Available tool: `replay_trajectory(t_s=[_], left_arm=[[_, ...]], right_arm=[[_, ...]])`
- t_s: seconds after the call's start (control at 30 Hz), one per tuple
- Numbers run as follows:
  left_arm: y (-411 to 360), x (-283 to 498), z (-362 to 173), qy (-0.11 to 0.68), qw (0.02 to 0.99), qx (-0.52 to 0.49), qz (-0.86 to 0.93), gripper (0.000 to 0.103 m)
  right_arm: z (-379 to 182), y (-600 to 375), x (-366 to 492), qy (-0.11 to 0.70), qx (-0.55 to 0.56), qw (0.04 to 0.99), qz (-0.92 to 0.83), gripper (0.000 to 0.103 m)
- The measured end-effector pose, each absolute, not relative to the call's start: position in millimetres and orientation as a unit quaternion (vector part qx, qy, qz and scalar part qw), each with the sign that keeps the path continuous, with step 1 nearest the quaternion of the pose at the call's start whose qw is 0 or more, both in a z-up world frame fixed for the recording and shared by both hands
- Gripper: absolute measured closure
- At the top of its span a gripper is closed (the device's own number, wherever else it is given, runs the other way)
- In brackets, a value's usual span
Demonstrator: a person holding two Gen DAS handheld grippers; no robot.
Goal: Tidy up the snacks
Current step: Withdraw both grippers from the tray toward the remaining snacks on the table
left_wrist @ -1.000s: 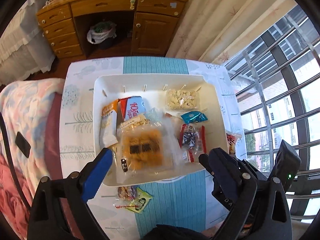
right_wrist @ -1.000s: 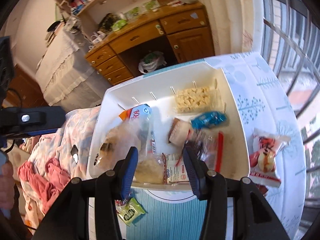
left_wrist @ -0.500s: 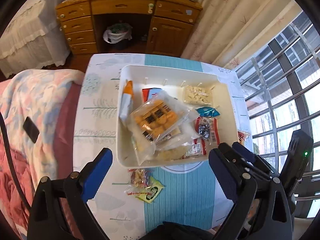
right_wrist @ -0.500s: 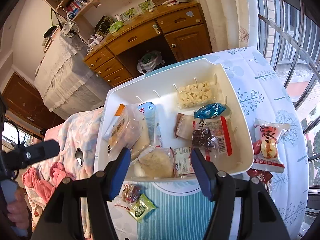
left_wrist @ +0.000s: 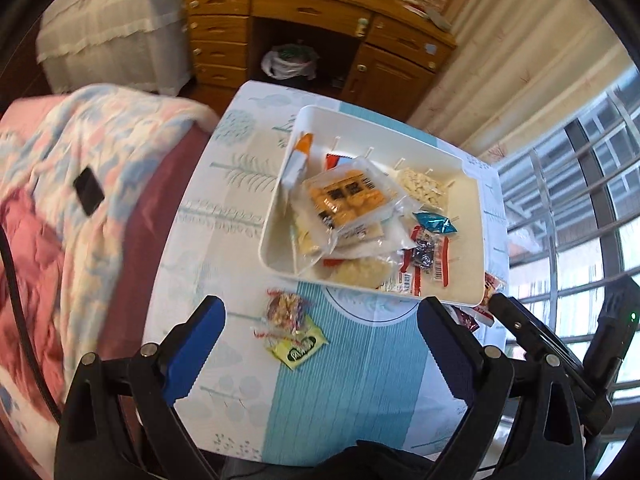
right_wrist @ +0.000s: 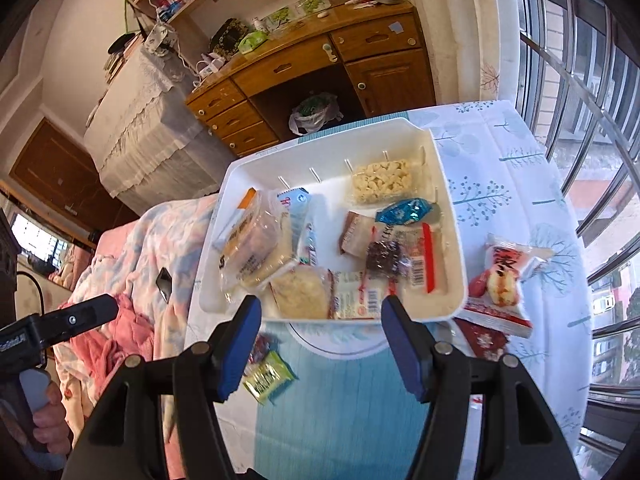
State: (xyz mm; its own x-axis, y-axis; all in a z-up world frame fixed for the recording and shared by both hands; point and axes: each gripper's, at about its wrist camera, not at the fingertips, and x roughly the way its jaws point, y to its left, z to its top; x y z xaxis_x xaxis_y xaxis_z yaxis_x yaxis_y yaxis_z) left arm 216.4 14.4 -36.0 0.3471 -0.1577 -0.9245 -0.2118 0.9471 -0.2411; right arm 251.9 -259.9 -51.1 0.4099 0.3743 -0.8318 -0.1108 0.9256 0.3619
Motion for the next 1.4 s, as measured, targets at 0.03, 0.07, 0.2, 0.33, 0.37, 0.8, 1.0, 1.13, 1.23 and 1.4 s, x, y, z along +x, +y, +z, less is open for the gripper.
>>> replay_trajectory(t_s=[0.03,0.07,0.2,0.33,0.37,0.8,1.0,1.13,1.23,1.4], left_arm=[[16,211,-39,0.571,0.803,-0.170,0.025,0.007],[17,205,-42,0.571,0.800,-0.180,0.035,0.007],[20,185,-57,0.574,0.789,-0.210,0.065,0.007],[20,166,-70,0.574,0.780,-0.232,0.092,0.007],[21,161,-73,0.573,0.778,-0.238,0.097,0.007],[20,127,-131,0.586,0.736,-0.304,0.152,0.007],[13,129,-162,0.589,0.724,-0.316,0.172,0.007],[12,131,-178,0.580,0.722,-0.333,0.176,0.007],[12,135,-193,0.582,0.715,-0.343,0.180,0.007],[9,144,-218,0.594,0.700,-0.358,0.173,0.007]], right_arm=[[-50,-265,250,0.524,0.123,0.830,0.148,0.040],[-50,-268,248,0.525,0.121,0.829,0.148,0.040],[-52,-284,243,0.533,0.110,0.826,0.148,0.040],[-55,-296,242,0.540,0.098,0.822,0.153,0.040],[-57,-300,241,0.542,0.093,0.821,0.153,0.040],[-91,-337,239,0.594,0.103,0.786,0.132,0.040],[-121,-357,240,0.632,0.136,0.757,0.101,0.040],[-142,-369,240,0.656,0.159,0.734,0.073,0.040],[-157,-376,240,0.672,0.175,0.718,0.052,0.036],[-181,-390,241,0.692,0.210,0.691,0.017,0.030]])
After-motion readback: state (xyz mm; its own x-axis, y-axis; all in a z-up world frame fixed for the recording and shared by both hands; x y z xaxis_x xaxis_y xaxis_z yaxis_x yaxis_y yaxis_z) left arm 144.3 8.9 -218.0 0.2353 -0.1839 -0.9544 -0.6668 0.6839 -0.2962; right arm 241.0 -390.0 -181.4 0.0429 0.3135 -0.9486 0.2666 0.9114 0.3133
